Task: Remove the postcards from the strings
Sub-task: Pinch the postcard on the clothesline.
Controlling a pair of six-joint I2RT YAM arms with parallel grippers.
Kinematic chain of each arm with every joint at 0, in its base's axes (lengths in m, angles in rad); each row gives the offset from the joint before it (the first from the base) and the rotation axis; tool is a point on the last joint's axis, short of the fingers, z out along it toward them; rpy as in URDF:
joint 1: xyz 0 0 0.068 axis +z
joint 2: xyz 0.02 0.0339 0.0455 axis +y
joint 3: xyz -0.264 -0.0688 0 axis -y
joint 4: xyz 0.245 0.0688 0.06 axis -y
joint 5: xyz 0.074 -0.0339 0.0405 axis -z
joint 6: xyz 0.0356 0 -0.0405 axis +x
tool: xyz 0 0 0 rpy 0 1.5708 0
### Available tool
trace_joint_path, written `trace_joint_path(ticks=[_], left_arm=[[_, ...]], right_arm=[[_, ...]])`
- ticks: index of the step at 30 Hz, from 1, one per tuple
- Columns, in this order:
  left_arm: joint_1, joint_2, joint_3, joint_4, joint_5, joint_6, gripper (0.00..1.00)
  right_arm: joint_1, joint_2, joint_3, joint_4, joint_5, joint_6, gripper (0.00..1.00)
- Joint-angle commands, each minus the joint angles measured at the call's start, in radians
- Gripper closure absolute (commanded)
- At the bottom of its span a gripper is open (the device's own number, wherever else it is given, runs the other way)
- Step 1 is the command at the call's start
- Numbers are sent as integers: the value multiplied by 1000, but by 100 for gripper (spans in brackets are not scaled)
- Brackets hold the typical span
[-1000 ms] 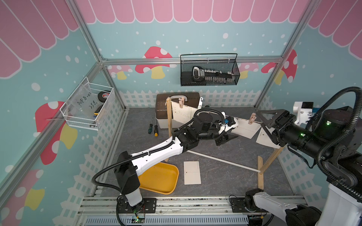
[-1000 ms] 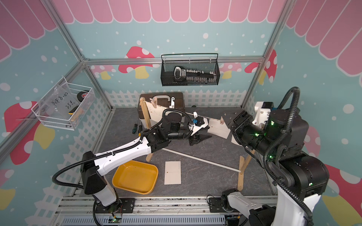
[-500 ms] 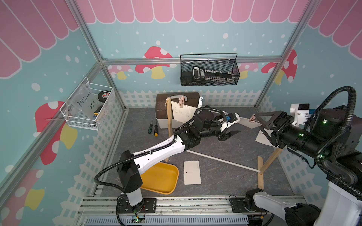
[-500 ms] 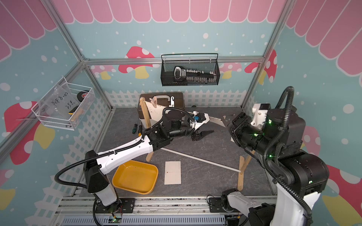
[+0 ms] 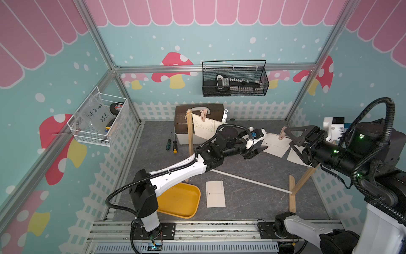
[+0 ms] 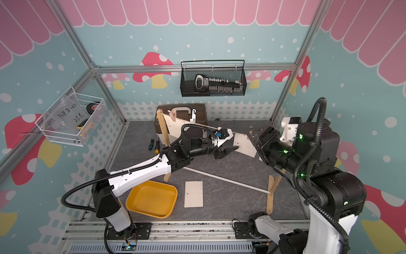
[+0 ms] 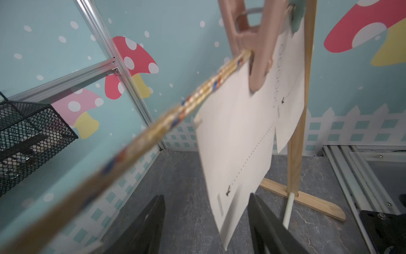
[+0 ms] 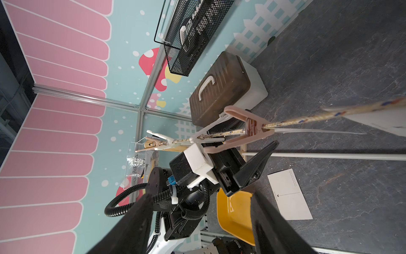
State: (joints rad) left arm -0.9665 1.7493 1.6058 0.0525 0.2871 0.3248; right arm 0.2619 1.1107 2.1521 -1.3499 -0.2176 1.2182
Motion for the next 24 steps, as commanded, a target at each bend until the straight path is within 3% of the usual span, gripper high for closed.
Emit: trace_joint_path(ticks=[1,10,24], left_arm=[[-2,25,49,-18,79,31,49],[-3,51,93,-68,115,109,70],[3,96,106,37,-40,163,90]], right_arm=[[-4,-18,-16,11,14,32,31],[-4,-38,-64,18,56,52,33],[-4,1,-82,18,42,73,34]])
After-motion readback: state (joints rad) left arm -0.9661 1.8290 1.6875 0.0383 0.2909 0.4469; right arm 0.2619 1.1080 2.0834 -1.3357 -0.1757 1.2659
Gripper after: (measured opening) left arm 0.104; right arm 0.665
